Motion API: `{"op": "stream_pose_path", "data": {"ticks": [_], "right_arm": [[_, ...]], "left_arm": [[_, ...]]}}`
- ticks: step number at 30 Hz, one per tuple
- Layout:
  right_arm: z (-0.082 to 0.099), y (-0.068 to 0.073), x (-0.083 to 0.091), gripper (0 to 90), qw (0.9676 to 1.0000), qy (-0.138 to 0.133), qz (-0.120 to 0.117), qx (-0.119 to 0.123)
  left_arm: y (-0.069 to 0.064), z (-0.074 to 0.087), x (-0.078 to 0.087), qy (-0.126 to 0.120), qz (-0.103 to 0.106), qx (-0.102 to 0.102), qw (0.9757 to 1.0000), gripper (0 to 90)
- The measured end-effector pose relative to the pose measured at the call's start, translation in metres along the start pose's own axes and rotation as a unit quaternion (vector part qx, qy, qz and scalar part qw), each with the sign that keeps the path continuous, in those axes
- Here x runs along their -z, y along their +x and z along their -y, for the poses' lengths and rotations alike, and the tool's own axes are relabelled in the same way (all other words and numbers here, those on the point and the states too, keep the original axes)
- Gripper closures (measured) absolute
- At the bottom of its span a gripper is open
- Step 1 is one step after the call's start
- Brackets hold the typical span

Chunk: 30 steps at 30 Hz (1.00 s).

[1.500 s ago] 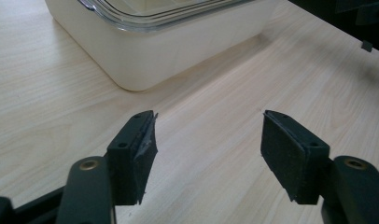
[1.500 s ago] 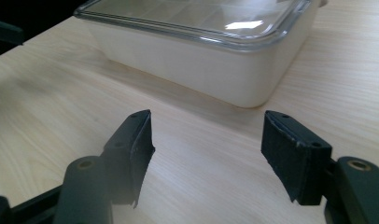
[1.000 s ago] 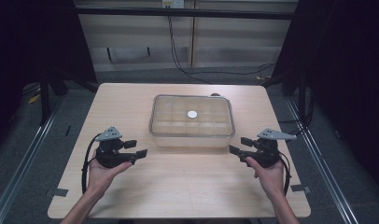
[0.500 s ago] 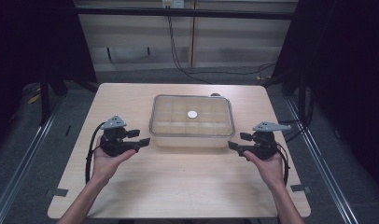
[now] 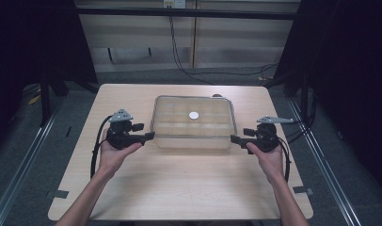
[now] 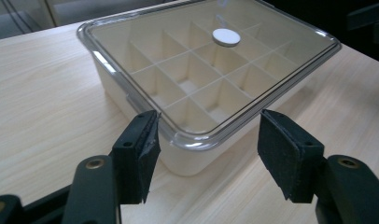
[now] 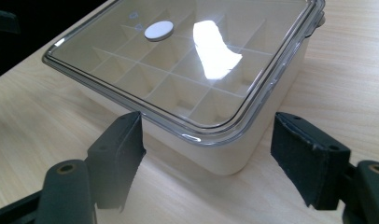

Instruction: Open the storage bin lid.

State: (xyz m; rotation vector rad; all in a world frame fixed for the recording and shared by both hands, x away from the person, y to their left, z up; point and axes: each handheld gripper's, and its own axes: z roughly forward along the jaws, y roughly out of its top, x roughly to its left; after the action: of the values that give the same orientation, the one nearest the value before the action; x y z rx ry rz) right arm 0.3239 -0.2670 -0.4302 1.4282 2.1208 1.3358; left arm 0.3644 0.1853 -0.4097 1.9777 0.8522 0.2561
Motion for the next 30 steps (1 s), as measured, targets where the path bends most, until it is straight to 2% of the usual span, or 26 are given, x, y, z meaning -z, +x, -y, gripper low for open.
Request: {"op": "stream_pose_path", "data": {"ticks": [4,5,6,7,8,11,14,18,20,24,27,30], "right_arm": [[-0.008,-0.002,-0.003,25.8,0.9999,0.011,-0.005,0.007],[-0.011,-0.003,-0.004,29.7,0.9998,0.015,-0.010,0.010],[-0.015,-0.004,-0.005,32.4,0.9993,0.023,-0.026,0.010],[-0.017,-0.005,-0.006,31.7,0.9992,0.027,-0.028,0.012],[-0.022,-0.006,-0.007,31.5,0.9990,0.031,-0.022,0.024],[-0.028,-0.010,-0.008,31.5,0.9993,0.027,-0.010,0.024],[-0.036,-0.012,-0.012,29.3,0.9989,0.034,-0.001,0.032],[-0.044,-0.011,-0.018,22.2,0.9986,0.042,0.007,0.030],[-0.048,-0.011,-0.020,21.6,0.9986,0.041,0.010,0.032],[-0.053,-0.014,-0.027,20.0,0.9991,0.035,0.012,0.021],[-0.053,-0.016,-0.035,19.3,0.9985,0.049,0.016,0.020],[-0.051,-0.017,-0.045,18.8,0.9975,0.069,0.009,0.016]], "left_arm": [[0.008,-0.008,-0.004,-0.003,0.003,0.010,0.9999,38.9],[0.011,-0.009,-0.008,0.003,0.001,0.011,0.9999,38.9],[0.012,-0.009,-0.009,0.005,0.000,0.011,0.9999,38.9],[0.015,-0.009,-0.013,0.015,-0.001,0.013,0.9998,38.9],[0.017,-0.008,-0.015,0.017,-0.001,0.016,0.9997,38.8],[0.021,-0.009,-0.020,0.023,-0.004,0.018,0.9996,38.3],[0.024,-0.013,-0.022,0.024,-0.006,0.022,0.9994,37.4],[0.028,-0.020,-0.023,0.023,-0.007,0.027,0.9993,34.4],[0.030,-0.021,-0.024,0.021,-0.011,0.029,0.9993,33.4],[0.035,-0.021,-0.028,0.030,-0.015,0.035,0.9988,31.7],[0.039,-0.017,-0.036,0.044,-0.016,0.041,0.9981,29.0],[0.042,-0.015,-0.040,0.050,-0.013,0.045,0.9976,25.2]]}}
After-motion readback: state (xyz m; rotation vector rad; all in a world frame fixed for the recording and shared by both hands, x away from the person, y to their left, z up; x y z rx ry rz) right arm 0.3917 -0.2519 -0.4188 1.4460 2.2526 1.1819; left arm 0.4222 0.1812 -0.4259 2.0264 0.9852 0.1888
